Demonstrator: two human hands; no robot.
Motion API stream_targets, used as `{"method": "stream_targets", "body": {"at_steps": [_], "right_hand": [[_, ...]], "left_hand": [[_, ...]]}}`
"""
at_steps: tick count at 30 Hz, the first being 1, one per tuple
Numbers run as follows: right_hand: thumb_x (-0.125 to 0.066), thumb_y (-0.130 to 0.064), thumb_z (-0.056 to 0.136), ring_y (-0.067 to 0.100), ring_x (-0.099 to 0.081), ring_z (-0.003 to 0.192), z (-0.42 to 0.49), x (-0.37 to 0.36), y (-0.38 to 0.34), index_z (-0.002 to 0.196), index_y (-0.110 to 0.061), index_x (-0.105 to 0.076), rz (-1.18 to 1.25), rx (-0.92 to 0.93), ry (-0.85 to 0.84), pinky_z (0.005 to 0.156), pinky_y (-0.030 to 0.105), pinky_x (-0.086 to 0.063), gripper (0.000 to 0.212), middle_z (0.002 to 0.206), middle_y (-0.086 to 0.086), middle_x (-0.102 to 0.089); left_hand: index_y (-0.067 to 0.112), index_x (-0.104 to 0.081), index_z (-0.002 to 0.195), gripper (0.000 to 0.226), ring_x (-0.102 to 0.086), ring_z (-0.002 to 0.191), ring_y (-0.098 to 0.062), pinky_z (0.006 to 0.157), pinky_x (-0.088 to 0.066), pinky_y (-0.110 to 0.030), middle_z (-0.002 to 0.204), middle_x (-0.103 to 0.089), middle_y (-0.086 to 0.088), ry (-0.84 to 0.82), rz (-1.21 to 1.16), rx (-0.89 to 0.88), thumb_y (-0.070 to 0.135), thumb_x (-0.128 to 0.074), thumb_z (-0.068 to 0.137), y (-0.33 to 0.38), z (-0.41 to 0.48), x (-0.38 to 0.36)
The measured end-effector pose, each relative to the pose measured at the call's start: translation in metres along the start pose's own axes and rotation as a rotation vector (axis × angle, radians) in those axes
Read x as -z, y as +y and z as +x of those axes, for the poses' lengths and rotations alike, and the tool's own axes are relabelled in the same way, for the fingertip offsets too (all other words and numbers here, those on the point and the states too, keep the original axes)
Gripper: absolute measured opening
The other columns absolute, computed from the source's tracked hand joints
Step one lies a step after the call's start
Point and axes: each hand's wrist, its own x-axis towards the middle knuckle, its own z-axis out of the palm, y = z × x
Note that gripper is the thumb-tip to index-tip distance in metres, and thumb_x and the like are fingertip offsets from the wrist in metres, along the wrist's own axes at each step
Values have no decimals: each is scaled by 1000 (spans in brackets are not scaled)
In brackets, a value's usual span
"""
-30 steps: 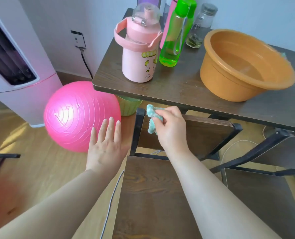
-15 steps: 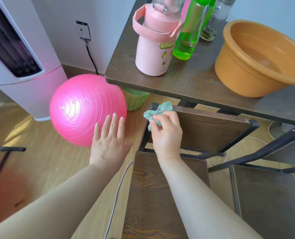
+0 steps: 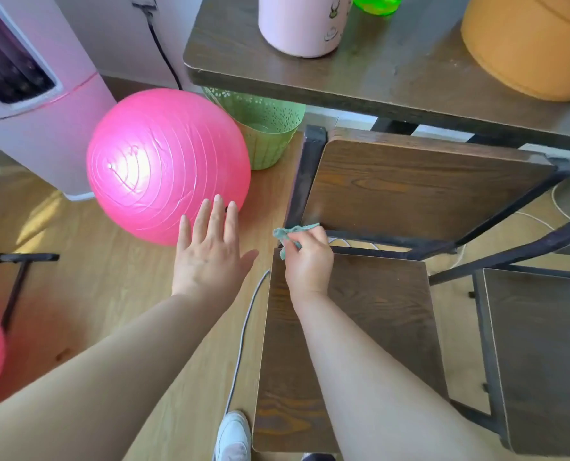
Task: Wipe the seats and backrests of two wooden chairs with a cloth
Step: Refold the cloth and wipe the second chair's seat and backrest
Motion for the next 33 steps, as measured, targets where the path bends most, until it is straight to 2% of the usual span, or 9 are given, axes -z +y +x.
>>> {"method": "stream_targets", "body": {"at_steps": [2, 5, 8, 13, 16, 18, 21, 26, 33], "right_hand": [[-71, -6, 82, 17, -61, 80, 0, 3, 10, 85, -6, -73, -23, -37, -65, 71, 26, -49, 3, 96, -1, -58], [-72, -4, 82, 5, -53, 70, -5, 32, 25, 85, -4, -73, -36, -39, -107, 66, 3, -36, 3, 98, 1, -57], [-74, -5, 81, 3, -55, 75, -16, 81, 47, 83, -4, -72, -26, -109, -85, 70, -3, -34, 4, 102, 1, -55], [-73, -10, 81, 12, -60, 92, 1, 180, 72, 88, -9, -72, 3, -186, 258, 82, 16, -47, 7, 104, -2, -58], [-71, -10, 84, 14, -59, 101, 35, 223, 50, 91, -4, -71, 10, -3, 372, 84, 5, -39, 9, 108, 3, -58], [-71, -10, 85, 15, -59, 101, 59, 230, 29, 92, -3, -71, 57, 152, 400, 86, 13, -45, 10, 107, 2, -56], [-72, -14, 85, 13, -59, 98, 81, 212, 6, 92, -5, -73, 67, 300, 393, 81, 23, -51, 12, 103, 3, -56], [-73, -12, 84, 15, -59, 91, 74, 170, -1, 92, -5, -74, 52, 368, 405, 80, 15, -47, 11, 98, 10, -60], [-69, -8, 86, 17, -60, 92, 38, 93, 32, 97, -6, -73, 1, 362, 130, 77, 27, -54, 12, 101, 8, -60]], "left_hand": [[14, 15, 152, 80, 14, 149, -25, 121, 2, -47, 162, 13, -7, -18, -2, -3, 60, -19, 97, 4, -3, -9], [14, 15, 153, 81, 14, 149, -25, 121, 2, -48, 162, 14, -7, -46, -27, -12, 61, -20, 96, 16, -10, -17], [14, 16, 153, 81, 16, 149, -24, 121, 3, -47, 162, 16, -7, -69, -32, -46, 61, -17, 96, 32, -20, -18], [15, 19, 151, 80, 20, 148, -23, 121, 5, -46, 161, 20, -6, -95, -31, -72, 60, -18, 97, 55, -27, -19], [15, 19, 152, 79, 21, 147, -23, 121, 6, -46, 161, 20, -6, -108, -12, -75, 60, -17, 97, 65, -25, -18], [14, 19, 152, 79, 21, 147, -23, 121, 6, -46, 161, 20, -6, -109, -6, -74, 60, -16, 97, 71, -23, -18], [14, 19, 152, 79, 21, 148, -23, 121, 5, -46, 161, 20, -7, -101, 6, -67, 60, -14, 97, 78, -19, -17], [14, 17, 152, 79, 19, 148, -23, 121, 3, -47, 161, 19, -6, -83, 0, -50, 61, -15, 97, 86, -10, -19], [14, 11, 154, 82, 14, 149, -23, 121, 3, -46, 163, 13, -7, -77, -3, -12, 61, -22, 96, 91, -10, -30]]}}
